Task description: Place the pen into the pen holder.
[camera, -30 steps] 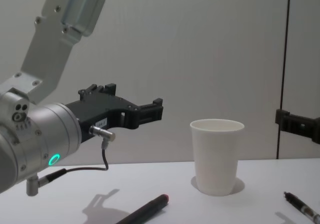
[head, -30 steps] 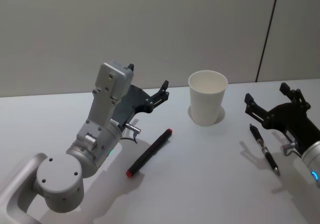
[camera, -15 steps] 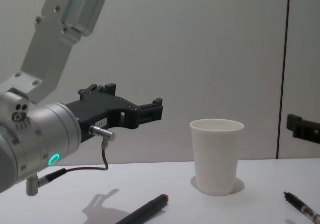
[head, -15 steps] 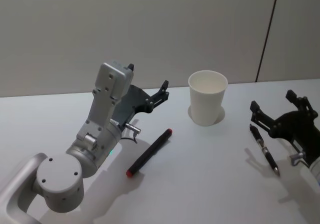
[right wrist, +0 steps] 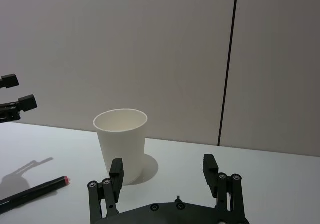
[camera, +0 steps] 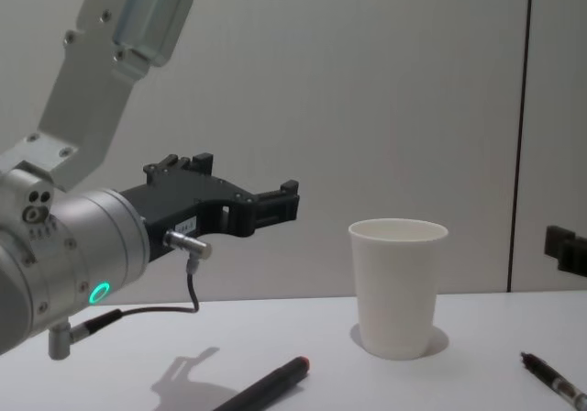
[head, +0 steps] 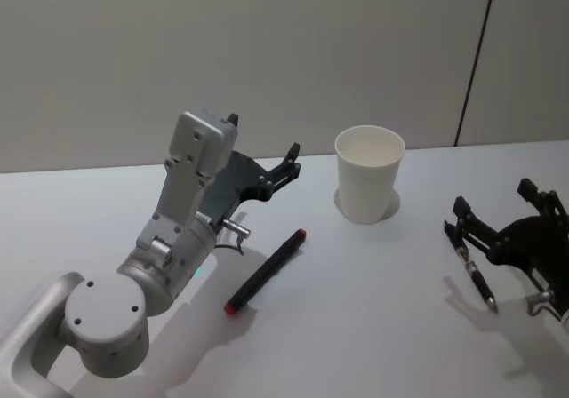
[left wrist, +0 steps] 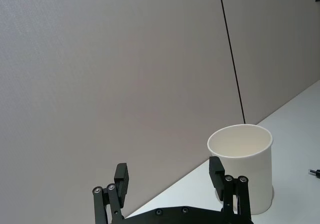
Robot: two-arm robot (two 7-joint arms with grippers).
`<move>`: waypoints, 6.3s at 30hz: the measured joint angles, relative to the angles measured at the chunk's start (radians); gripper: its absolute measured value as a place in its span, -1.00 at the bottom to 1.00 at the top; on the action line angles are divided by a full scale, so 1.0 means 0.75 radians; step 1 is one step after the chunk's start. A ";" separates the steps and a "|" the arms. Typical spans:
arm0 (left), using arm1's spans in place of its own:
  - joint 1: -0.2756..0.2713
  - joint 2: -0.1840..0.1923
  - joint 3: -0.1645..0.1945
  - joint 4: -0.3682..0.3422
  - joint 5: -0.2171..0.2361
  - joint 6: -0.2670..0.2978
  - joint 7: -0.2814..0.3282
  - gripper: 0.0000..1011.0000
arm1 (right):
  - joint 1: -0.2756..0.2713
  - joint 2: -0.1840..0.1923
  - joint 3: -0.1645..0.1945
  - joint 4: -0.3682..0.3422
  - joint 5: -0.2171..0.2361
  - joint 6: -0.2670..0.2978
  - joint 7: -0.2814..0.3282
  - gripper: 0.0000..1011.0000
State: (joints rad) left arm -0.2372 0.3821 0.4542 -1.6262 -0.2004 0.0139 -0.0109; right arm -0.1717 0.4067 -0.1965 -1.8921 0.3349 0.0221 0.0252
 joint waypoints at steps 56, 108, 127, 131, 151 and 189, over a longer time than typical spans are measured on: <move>0.000 0.000 0.000 0.000 0.000 0.000 0.000 0.98 | 0.168 -0.215 -0.026 0.035 -0.092 0.757 -0.254 0.98; 0.000 0.000 0.000 0.000 0.000 0.000 0.000 0.98 | 0.217 -0.318 -0.059 0.179 -0.230 0.792 -0.211 0.64; 0.000 0.000 0.000 0.000 0.000 0.000 0.000 0.98 | 0.217 -0.321 -0.058 0.183 -0.235 0.792 -0.211 0.17; 0.000 0.000 0.000 0.000 0.000 0.000 0.000 0.98 | 0.217 -0.321 -0.058 0.184 -0.235 0.792 -0.211 0.12; 0.000 0.000 0.000 0.000 0.000 0.000 0.000 0.98 | 0.216 -0.327 -0.049 0.186 -0.237 0.792 -0.223 -0.15; 0.000 0.000 0.000 0.000 0.000 0.000 0.000 0.98 | 0.214 -0.330 -0.042 0.186 -0.234 0.796 -0.236 -0.63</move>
State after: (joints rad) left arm -0.2372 0.3821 0.4542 -1.6262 -0.2004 0.0139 -0.0109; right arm -0.0115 0.1589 -0.2279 -1.7525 0.1596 0.6190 -0.1521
